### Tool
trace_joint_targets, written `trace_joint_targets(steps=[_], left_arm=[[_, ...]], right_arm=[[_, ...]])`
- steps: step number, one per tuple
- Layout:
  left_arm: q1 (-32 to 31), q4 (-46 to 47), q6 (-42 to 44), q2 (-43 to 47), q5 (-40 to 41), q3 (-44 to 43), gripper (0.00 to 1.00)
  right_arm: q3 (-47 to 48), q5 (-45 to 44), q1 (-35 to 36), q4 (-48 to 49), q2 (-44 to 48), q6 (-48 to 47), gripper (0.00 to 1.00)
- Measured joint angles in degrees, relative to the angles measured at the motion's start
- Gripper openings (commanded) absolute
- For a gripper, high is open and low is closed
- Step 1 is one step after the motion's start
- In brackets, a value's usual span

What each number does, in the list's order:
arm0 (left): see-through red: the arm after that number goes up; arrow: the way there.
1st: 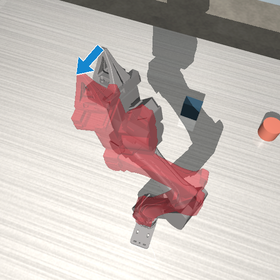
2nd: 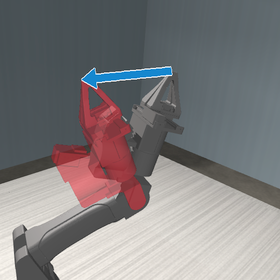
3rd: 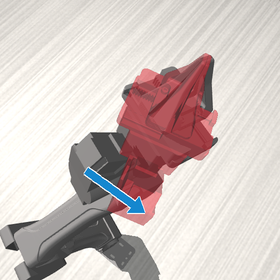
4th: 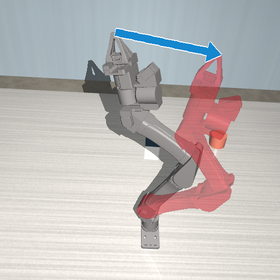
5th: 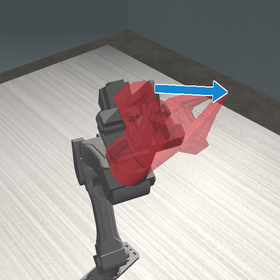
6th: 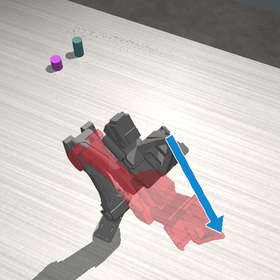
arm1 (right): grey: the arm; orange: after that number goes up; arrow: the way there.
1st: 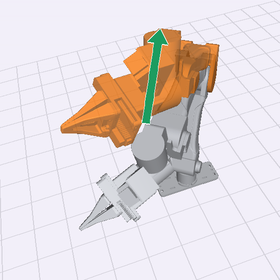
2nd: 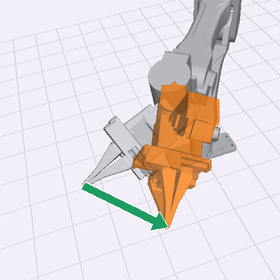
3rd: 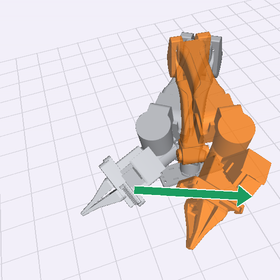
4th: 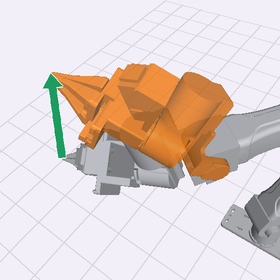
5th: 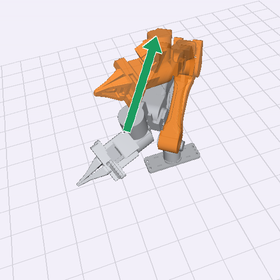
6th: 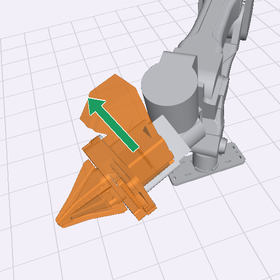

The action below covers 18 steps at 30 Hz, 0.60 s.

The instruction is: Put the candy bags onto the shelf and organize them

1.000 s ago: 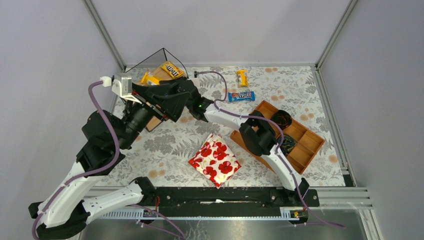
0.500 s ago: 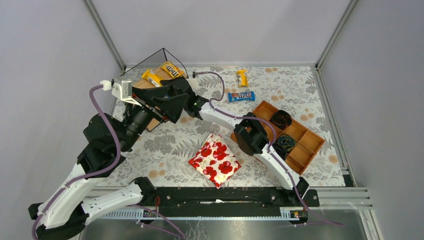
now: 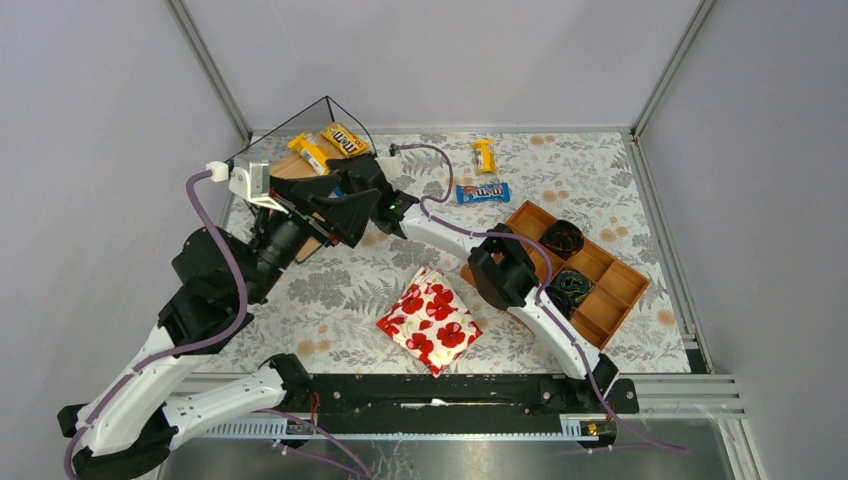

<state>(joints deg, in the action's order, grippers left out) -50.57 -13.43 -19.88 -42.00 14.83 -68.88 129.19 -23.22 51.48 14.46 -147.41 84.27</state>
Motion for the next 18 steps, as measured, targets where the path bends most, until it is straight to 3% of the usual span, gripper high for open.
trace_joint_targets(steps=[14, 18], left_arm=[[0.0, 0.0, 0.0, -0.1, 0.0, 0.0, 0.99], [0.0, 0.1, 0.0, -0.1, 0.0, 0.1, 0.99]], right_arm=[[-0.1, -1.2, -0.7, 0.0, 0.0, -0.1, 0.16], [0.0, -1.2, -1.2, 0.1, 0.0, -0.2, 0.29]])
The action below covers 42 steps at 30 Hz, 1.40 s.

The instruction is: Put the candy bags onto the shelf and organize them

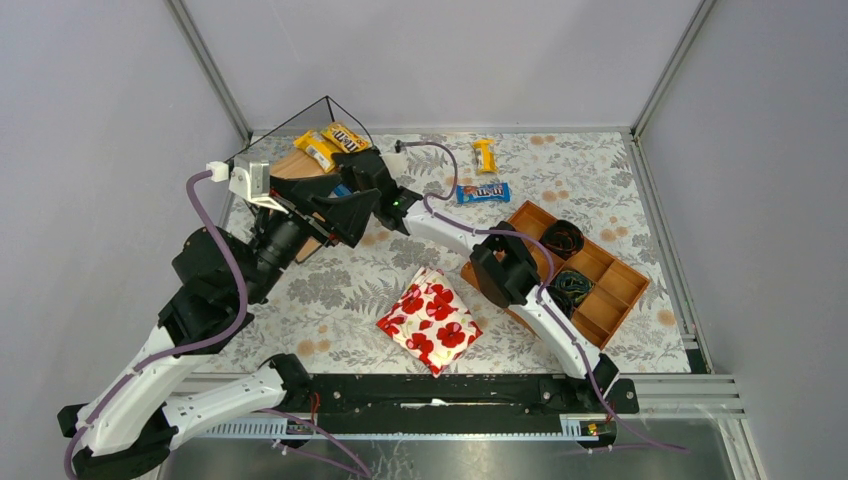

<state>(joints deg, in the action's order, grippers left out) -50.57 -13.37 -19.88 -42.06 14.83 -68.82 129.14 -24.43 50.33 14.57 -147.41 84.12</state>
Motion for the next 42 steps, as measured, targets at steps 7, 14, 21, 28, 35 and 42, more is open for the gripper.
trace_joint_targets(steps=[7, 14, 21, 28, 35, 42], left_arm=[[0.0, 0.0, 0.0, 0.0, 0.0, 0.1, 0.99], [0.0, 0.2, 0.2, -0.1, 0.0, 0.3, 0.99], [0.0, 0.3, 0.5, -1.6, 0.2, 1.0, 0.99], [0.0, 1.5, 2.7, -3.8, 2.5, 3.0, 0.99], [0.0, 3.6, 5.6, -8.6, 5.1, 5.5, 0.99], [0.1, 4.0, 6.6, -11.9, 6.3, 6.6, 0.99]], right_arm=[[-1.3, 1.2, -0.2, 2.3, 1.1, -0.8, 0.5], [-20.5, 7.1, 0.0, 7.2, 13.5, -5.1, 0.68], [-54.7, 13.6, 0.2, 10.1, 35.4, -24.9, 0.85], [-72.7, 14.4, -6.8, 5.5, 49.9, -42.8, 0.99], [-69.4, 12.5, -19.0, -1.8, 49.7, -50.9, 1.0], [-56.2, 11.8, -26.5, -7.0, 40.2, -50.6, 1.0]])
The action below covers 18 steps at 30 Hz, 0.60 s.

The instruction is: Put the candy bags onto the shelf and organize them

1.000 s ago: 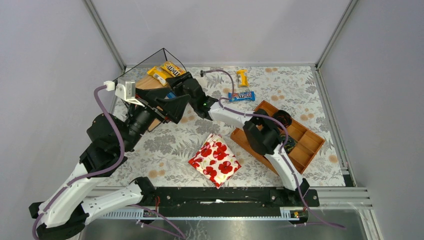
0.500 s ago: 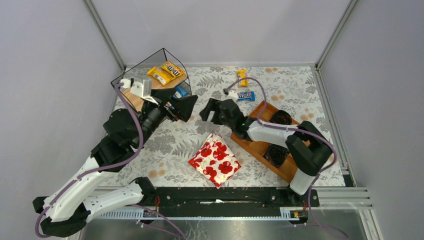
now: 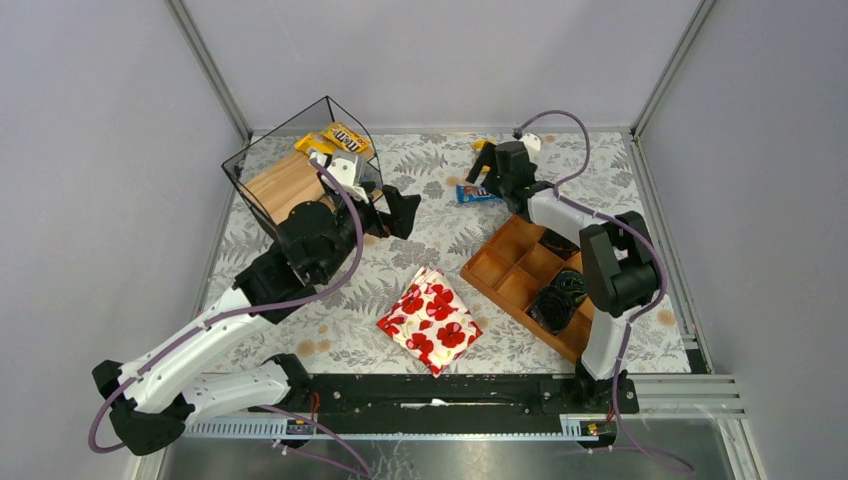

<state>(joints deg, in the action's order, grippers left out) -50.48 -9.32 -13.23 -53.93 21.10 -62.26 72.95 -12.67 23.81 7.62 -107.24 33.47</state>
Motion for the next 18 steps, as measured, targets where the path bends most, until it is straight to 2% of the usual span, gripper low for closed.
trace_joint_targets(steps=[5, 9, 14, 18], left_arm=[[0.2, 0.0, 0.2, -0.7, 0.2, 0.0, 0.99], [0.2, 0.0, 0.2, -0.7, 0.2, 0.0, 0.99], [0.3, 0.0, -0.1, -0.2, 0.0, 0.0, 0.99], [0.3, 0.1, -0.4, 0.5, -0.6, 0.0, 0.99]], right_arm=[[2.4, 1.3, -4.9, 0.8, -5.4, 7.1, 1.0], [6.8, 1.4, -6.0, 0.8, -10.8, 12.2, 1.0], [7.8, 1.9, -6.8, 2.1, -14.0, 17.9, 0.99], [9.7, 1.8, -7.7, 2.4, -16.5, 19.1, 0.93]])
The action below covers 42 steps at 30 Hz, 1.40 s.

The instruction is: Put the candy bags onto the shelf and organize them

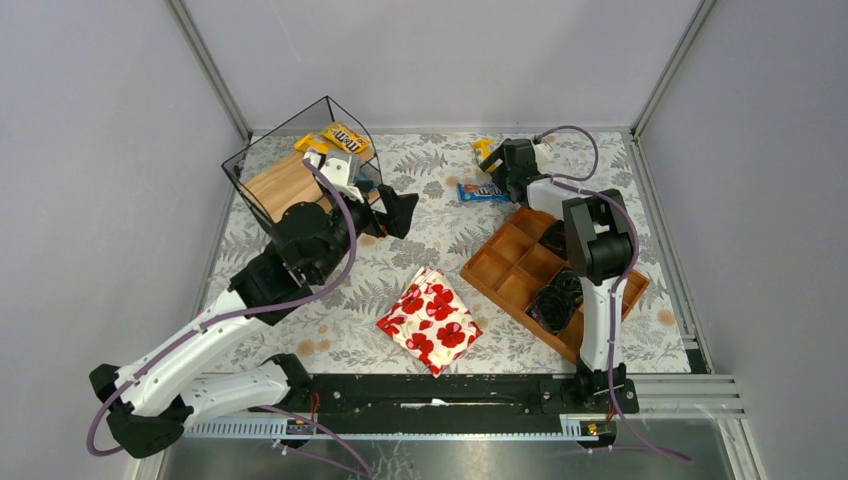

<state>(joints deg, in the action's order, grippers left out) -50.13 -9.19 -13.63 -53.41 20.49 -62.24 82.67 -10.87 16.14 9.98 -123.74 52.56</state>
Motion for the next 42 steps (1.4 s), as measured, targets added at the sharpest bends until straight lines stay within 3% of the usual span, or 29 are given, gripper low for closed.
trace_joint_targets(steps=[10, 17, 20, 29, 42], left_arm=[[0.0, 0.2, -0.7, 0.2, -0.9, 0.0, 0.99], [0.0, 0.2, -1.2, 0.2, -1.2, 0.0, 0.99], [0.1, 0.2, -1.4, 0.2, -1.5, 0.0, 0.99], [0.3, 0.2, -1.4, 0.2, -2.3, 0.0, 0.99], [0.9, 0.2, -1.8, 0.0, -2.7, 0.0, 0.99]], right_arm=[[2.9, 0.3, -1.0, 2.0, -3.2, 2.2, 0.8], [5.6, 3.5, -2.0, 7.6, -8.0, 9.2, 0.71], [5.6, 4.2, -2.4, 9.1, -8.8, 12.4, 0.62], [5.7, 4.5, -2.6, 12.9, -11.2, 21.5, 0.54], [7.0, 5.3, -3.9, 15.0, -13.7, 19.8, 0.12]])
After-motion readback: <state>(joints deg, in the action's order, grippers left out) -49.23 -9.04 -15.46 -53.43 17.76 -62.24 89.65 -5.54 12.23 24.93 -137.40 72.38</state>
